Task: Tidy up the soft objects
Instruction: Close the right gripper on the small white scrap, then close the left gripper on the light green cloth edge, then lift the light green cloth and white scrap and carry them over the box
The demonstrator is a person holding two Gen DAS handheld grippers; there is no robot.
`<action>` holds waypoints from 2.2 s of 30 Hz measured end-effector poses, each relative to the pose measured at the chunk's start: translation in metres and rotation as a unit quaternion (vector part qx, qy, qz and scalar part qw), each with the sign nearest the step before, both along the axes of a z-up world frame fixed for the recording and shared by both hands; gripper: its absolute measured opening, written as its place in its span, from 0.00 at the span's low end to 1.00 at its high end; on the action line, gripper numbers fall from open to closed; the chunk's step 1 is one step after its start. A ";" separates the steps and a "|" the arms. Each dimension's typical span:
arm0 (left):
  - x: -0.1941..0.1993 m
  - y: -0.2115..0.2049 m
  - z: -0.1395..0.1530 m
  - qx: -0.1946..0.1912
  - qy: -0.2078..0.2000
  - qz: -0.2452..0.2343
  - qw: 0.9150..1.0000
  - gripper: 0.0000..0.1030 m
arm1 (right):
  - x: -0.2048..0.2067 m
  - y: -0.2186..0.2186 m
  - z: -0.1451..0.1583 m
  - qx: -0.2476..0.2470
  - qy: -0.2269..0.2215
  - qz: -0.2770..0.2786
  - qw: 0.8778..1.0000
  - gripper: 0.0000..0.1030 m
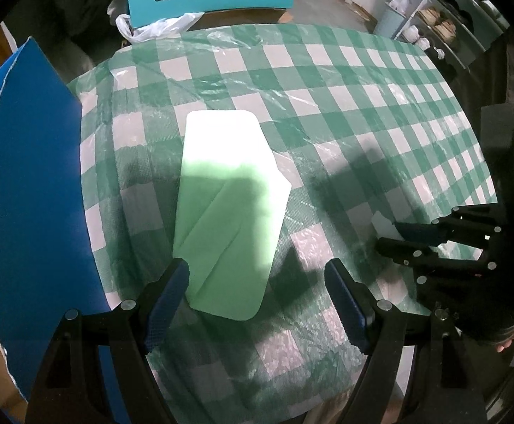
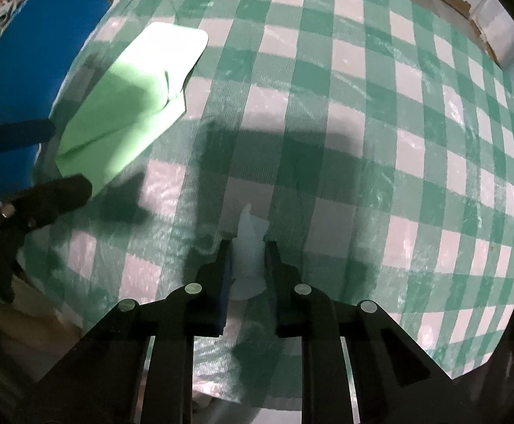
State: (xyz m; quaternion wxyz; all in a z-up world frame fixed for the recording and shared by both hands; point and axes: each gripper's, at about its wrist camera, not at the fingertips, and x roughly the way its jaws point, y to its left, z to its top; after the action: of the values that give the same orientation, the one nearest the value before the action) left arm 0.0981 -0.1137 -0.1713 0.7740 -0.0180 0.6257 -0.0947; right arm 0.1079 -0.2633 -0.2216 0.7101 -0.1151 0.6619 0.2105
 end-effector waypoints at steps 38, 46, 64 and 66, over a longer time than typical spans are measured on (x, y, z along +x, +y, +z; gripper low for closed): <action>0.029 -0.036 -0.030 0.136 -0.058 -0.025 0.989 0.36 | 0.053 -0.034 0.061 0.079 -0.035 -0.065 0.994 0.15; 0.036 -0.018 -0.027 0.081 -0.050 0.000 0.995 0.05 | 0.053 -0.035 0.064 0.077 -0.035 -0.066 0.994 0.15; 0.031 -0.010 0.038 0.021 -0.114 0.023 0.993 0.04 | 0.050 -0.026 0.092 0.079 -0.067 -0.057 0.993 0.15; 0.029 -0.010 0.043 0.018 -0.118 0.023 0.993 0.04 | 0.049 -0.024 0.097 0.080 -0.073 -0.056 0.993 0.15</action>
State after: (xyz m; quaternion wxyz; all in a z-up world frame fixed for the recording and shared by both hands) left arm 0.1273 -0.1234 -0.1282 0.8448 -0.0070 0.5307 -0.0676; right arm 0.1568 -0.2877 -0.1248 0.7738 -0.0356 0.5950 0.2144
